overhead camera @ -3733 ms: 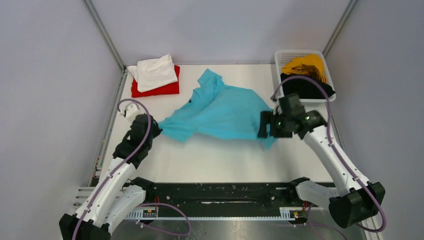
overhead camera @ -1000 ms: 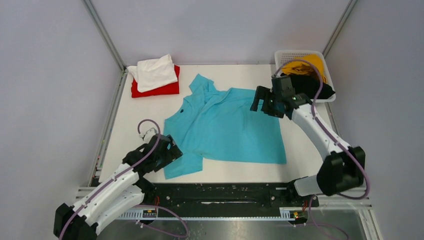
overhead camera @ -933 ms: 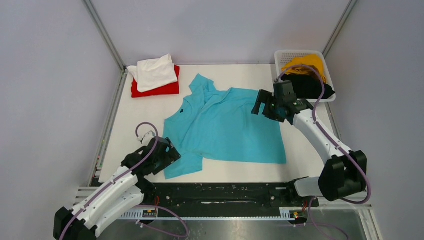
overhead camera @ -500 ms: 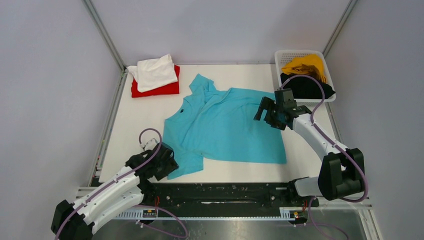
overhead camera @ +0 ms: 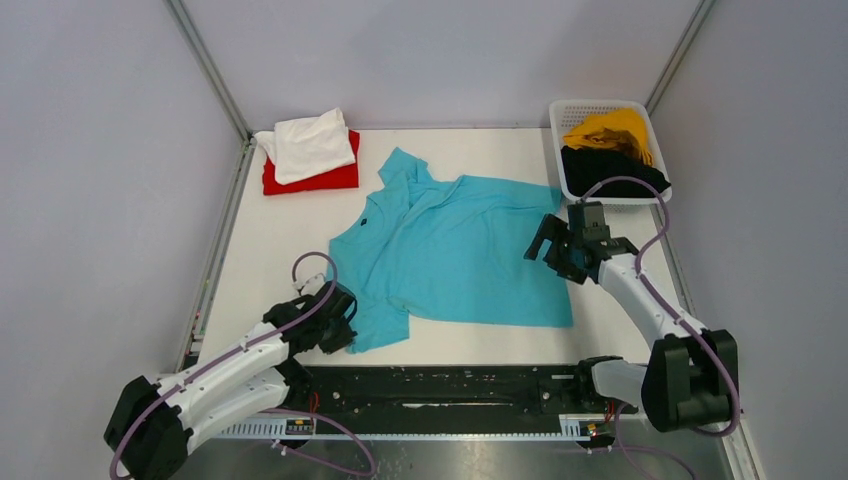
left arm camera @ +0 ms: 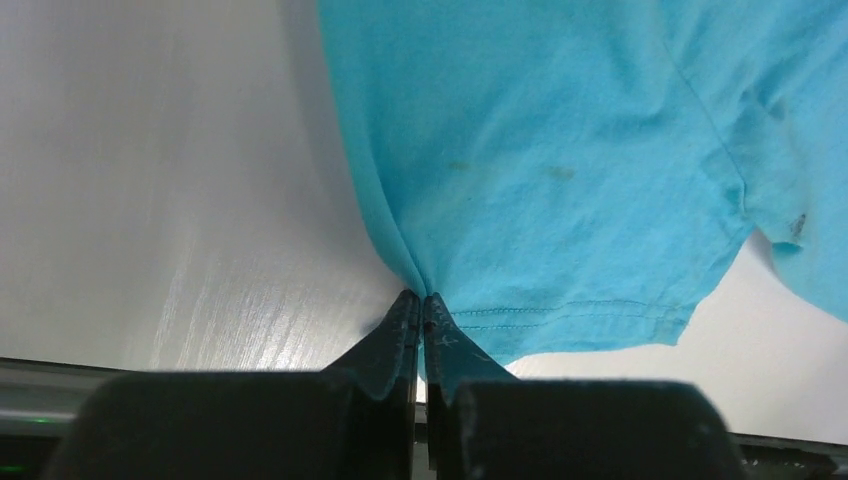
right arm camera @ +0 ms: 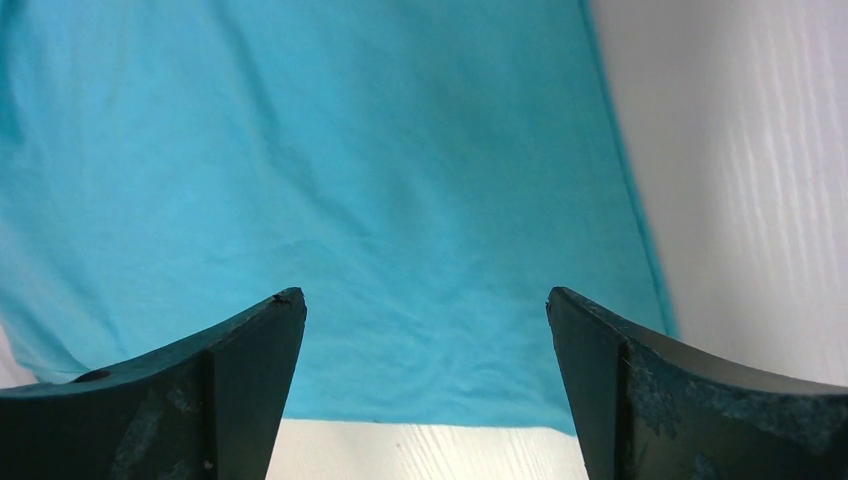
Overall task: Fold and stack the t-shirts
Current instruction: Grab the side of the flattened tshirt closest away from the robot with both arms
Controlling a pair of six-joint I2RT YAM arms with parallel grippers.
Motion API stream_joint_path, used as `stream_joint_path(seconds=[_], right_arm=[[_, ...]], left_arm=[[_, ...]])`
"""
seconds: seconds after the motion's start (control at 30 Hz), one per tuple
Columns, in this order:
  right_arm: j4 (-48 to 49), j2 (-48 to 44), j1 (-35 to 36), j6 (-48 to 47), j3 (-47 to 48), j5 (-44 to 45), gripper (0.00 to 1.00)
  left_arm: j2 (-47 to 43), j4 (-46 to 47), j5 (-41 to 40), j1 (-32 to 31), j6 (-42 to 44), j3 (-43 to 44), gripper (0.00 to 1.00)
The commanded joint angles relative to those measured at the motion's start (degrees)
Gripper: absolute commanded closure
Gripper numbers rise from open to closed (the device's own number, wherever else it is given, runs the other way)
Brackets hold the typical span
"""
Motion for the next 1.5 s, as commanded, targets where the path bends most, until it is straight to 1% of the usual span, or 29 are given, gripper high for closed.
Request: stream_joint_path(seconds=[0.0,0.13,0.27,0.33,0.43,0.5,0.57,0.7,0.8,0.83,0.93,1.03,1.23,1.3,1.33,1.4,1.47], right_arm=[[-3.52,-7.59,-1.48,2.53,-5.87,5.02,0.01],[-9.49,-14.73,-1.98,5.51,-11.48,12.37,0.0],[-12.88,-22.16,-2.02,9.07,-17.72,14.26,0.0],[-13.7,-25.08,-2.04,11.13,-20.42,15.19,0.05],[-12.47,-27.12,-2.01,13.51,-23.45,12.47,0.14],[-11.62,-26.21,-1.92,14.62,-24.85,12.15,0.18],[-10.9,-23.83,-1.97,14.29,-24.34,10.96,0.22],[-7.82,-20.2,-1.93,14.2,-24.47,8.08,0.37],[-5.06,-18.48,-1.94,14.3,-25.71,6.3,0.58],[-4.86,-18.28,-1.99,14.25,-25.75,6.22,0.68],[-6.36,-20.24,-1.94,13.81,-25.31,7.17,0.87],[-9.9,-26.38,-1.97,12.46,-23.9,6.13,0.99],[-25.19,-37.53,-1.86,12.5,-19.37,3.17,1.0],[-27.73,-40.38,-1.81,14.42,-19.25,-1.07,1.0],[-29.96,-41.33,-1.77,14.91,-18.75,-1.62,1.0],[-35.93,-43.21,-1.76,14.72,-17.11,-0.47,1.0],[-41.69,-46.2,-1.76,13.96,-15.06,0.98,0.97]], left_arm=[[-1.98,1.76,1.01,-1.3,4.24,2.52,1.0],[-9.2,1.69,1.06,-2.11,5.38,1.21,1.0],[-12.85,1.7,3.43,-2.2,5.28,-0.05,1.0],[-12.85,1.66,4.57,-2.16,5.11,-0.46,1.0],[-12.53,1.67,5.37,-2.38,5.3,-0.86,1.0],[-12.64,1.71,5.44,-2.47,5.25,-0.98,1.0],[-13.04,1.84,5.44,-2.53,5.49,-0.92,1.0],[-13.79,1.68,5.67,-2.67,5.91,-0.79,1.0],[-14.32,1.76,5.65,-2.71,5.88,-1.01,1.0],[-14.49,1.67,5.8,-2.7,5.85,-1.06,1.0],[-14.98,1.67,6.48,-2.8,6.07,-1.12,1.0],[-15.4,1.59,7.56,-2.78,6.43,-0.63,1.0],[-17.51,-1.62,9.51,-3.17,7.25,1.53,1.0],[-18.35,-2.9,10.9,-3.49,6.9,1.74,1.0],[-18.67,-3.23,12.46,-3.75,6.6,1.67,1.0],[-19.08,-5.03,13.13,-4.25,5.82,2.08,1.0],[-19.59,-7.03,12.74,-4.81,5.01,2.79,1.0]])
